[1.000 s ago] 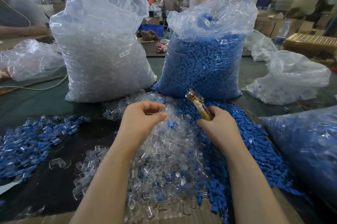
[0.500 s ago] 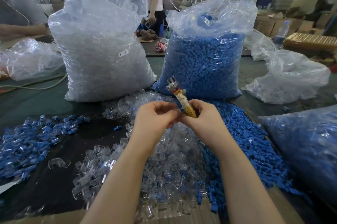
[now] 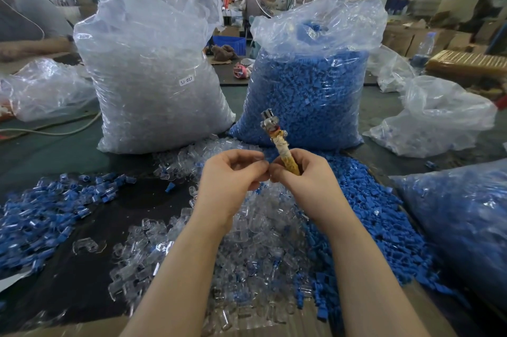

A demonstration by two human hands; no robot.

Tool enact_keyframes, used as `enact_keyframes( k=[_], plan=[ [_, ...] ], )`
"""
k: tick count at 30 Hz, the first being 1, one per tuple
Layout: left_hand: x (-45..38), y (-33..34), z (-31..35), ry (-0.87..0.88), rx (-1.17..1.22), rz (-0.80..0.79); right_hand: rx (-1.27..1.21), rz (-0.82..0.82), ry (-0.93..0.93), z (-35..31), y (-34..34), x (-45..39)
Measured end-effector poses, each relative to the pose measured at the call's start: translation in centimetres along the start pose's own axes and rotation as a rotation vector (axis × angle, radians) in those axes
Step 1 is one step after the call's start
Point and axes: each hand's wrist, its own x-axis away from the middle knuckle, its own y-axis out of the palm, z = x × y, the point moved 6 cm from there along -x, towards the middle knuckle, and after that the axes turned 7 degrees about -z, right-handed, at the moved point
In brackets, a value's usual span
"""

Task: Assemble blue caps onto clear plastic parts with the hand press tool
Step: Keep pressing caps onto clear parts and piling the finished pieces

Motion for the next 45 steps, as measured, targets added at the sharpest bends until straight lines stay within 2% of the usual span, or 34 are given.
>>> enact_keyframes(
  k=[11, 17, 25, 31, 40, 45],
  plan=[
    [-0.12, 0.05, -0.47, -0.037, 0.03, -0.067, -0.082, -0.003, -0.042, -0.35, 0.05, 0.04],
    [-0.19, 0.25, -0.58, -0.054, 0.084, -0.077, -0.084, 0.063, -0.061, -0.19, -0.14, -0.03],
    [-0.25, -0.04, -0.65, -0.046, 0.143, -0.001, -0.111, 0.104, -0.105, -0.48, -0.34, 0.01],
    [-0.22, -0.35, -0.63, -0.014, 0.053, 0.102, -0.12, 0.107, -0.116, -0.7, -0.29, 0.16],
    [-0.09, -0.29, -0.44, 0.042, -0.021, 0.145, -0.142, 0.098, -0.128, -0.77, -0.14, 0.16],
    [-0.18, -0.09, -0.4, 0.057, -0.022, 0.117, -0.148, 0.1, -0.137, -0.85, -0.11, 0.1]
  ],
)
